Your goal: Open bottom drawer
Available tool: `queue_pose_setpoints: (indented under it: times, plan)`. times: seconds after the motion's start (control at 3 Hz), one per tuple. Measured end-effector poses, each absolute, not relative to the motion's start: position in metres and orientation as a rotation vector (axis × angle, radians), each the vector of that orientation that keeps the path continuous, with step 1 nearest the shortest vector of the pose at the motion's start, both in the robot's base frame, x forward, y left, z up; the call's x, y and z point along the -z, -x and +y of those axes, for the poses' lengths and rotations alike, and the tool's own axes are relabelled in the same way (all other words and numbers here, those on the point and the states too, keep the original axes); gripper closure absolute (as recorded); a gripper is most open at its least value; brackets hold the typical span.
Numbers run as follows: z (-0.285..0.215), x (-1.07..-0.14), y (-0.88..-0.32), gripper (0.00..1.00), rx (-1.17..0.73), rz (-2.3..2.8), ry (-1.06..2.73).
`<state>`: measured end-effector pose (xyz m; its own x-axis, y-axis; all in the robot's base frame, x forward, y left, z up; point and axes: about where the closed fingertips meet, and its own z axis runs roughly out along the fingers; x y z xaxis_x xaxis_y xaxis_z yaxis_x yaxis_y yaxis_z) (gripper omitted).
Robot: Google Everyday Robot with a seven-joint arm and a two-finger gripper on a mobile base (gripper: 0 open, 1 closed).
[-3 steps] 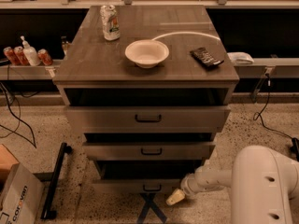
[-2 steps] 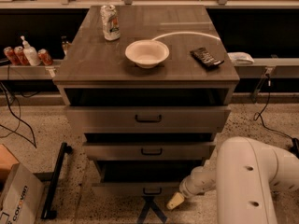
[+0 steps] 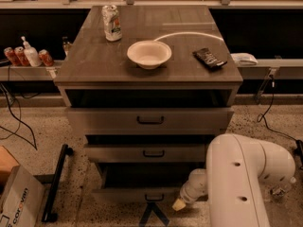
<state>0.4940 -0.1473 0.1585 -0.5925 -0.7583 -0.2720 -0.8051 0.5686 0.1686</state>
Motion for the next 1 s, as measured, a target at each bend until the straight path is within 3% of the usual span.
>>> queue_pose_setpoints:
  times: [0.67, 1.0]
  plan:
    - [-0.1473, -0.1639, -0.4940, 0.83, -0.412, 2.629, 1.322]
    - [-0.1473, -0.1639, -0.4940, 0.83, -0.412, 2.629, 1.322]
